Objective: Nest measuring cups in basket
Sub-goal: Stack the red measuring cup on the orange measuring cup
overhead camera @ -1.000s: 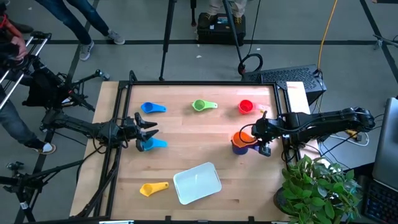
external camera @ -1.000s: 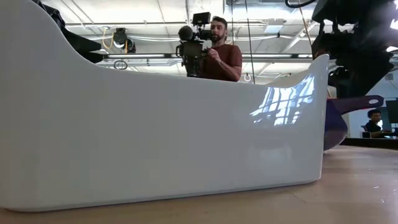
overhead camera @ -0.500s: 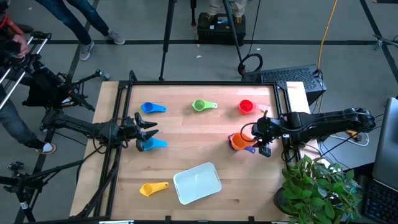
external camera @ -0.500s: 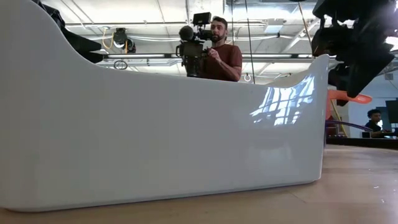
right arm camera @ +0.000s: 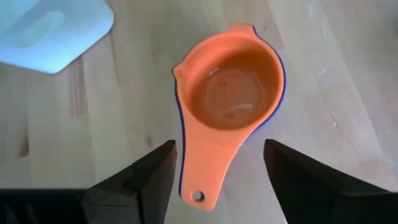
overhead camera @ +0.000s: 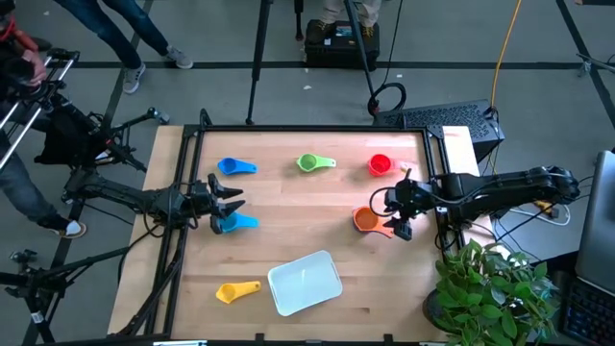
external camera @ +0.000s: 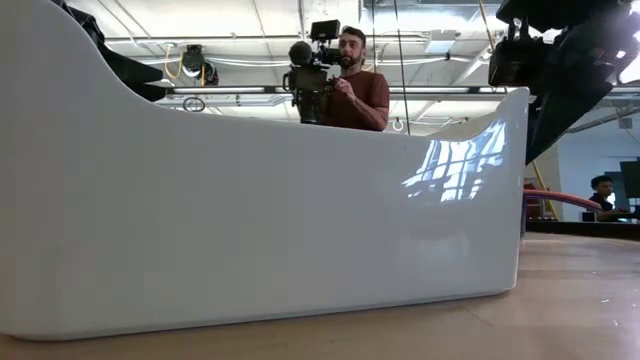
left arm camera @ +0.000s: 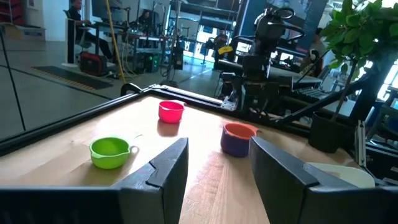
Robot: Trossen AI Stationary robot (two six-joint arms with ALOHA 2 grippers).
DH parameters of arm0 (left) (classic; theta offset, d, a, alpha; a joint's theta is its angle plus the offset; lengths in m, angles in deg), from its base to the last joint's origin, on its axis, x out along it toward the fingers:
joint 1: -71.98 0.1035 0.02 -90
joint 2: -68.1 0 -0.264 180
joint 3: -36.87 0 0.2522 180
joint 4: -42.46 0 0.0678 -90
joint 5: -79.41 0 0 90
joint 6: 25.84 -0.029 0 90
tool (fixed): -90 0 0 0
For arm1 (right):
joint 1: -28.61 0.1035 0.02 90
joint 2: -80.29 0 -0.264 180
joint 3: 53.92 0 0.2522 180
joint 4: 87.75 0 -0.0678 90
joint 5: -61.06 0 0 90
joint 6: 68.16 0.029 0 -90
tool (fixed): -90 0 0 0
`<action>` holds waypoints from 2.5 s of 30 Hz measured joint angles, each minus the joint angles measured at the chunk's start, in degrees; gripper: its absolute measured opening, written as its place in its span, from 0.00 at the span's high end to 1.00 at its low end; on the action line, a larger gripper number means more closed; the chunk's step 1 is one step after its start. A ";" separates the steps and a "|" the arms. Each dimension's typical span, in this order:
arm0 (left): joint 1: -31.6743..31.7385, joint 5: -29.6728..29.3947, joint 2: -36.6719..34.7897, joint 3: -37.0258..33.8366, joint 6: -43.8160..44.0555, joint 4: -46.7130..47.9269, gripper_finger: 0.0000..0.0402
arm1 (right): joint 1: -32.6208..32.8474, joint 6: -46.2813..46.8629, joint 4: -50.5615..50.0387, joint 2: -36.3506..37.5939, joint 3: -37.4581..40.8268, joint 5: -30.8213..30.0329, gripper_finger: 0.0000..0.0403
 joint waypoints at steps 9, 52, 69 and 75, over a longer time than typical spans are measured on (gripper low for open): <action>0.02 0.00 0.00 0.00 0.04 -0.04 0.57 | -9.37 -4.95 2.10 -0.31 -0.02 -12.04 0.42; 0.02 0.02 -0.01 0.00 -3.04 -0.02 0.57 | -41.83 -37.52 10.09 -25.52 -5.88 -5.19 0.91; 0.02 0.02 0.00 0.00 -2.99 -0.02 0.57 | -38.79 -32.36 0.58 -22.99 -12.16 -4.80 1.00; 0.02 0.02 -0.01 0.00 -2.97 -0.03 0.57 | -31.98 -26.25 -7.52 -19.01 -16.41 -4.71 1.00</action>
